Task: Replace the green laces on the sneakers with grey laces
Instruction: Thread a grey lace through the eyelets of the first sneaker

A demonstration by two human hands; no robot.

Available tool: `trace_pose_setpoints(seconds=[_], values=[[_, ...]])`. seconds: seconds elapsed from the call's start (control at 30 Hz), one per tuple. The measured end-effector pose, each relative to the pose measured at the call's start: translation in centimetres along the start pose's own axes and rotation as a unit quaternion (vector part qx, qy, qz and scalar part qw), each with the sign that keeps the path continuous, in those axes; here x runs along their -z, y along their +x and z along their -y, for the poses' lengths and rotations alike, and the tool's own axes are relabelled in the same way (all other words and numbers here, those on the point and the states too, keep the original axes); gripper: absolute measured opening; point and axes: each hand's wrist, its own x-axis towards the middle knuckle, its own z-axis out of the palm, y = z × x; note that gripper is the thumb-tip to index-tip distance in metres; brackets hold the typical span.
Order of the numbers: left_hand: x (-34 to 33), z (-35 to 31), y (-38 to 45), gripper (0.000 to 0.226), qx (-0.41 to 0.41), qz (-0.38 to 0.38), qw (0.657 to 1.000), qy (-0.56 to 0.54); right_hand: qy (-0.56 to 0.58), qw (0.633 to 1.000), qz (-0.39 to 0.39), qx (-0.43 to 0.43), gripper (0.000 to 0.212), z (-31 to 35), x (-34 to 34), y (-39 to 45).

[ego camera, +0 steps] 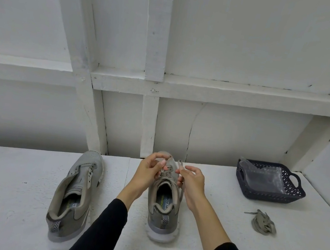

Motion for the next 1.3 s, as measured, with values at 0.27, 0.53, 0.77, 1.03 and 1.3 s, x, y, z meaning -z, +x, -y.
trace_pose_setpoints(seconds=[0.27, 0.53, 0.77, 1.03, 1.3], values=[[-0.5, -0.1, 0.2, 0.016, 0.021, 0.032, 0.998, 0.044, -0.018, 0.999, 0.022, -0.018, 0.005, -0.1, 0.8, -0.3], [-1.2, 0.2, 0.3, 0.02, 0.014, 0.009, 0.998, 0.054, 0.03, 0.997, 0.046, -0.06, 0.019, 0.2, 0.4, -0.4], [-1.1, 0.5, 0.9, 0.022, 0.022, 0.019, 0.996, 0.087, 0.028, 0.997, 0.058, -0.047, 0.035, 0.4, 0.1, -0.3], [1.5, 0.3, 2.1, 0.01, 0.097, 0.093, 0.989, 0.059, 0.043, 0.992, 0.115, -0.034, 0.014, 0.6, 0.3, -0.6], [1.2, 0.7, 1.9, 0.023, 0.133, 0.026, 0.986, -0.094, -0.536, 0.775, 0.055, 0.331, 0.019, 0.5, 0.6, -0.1]])
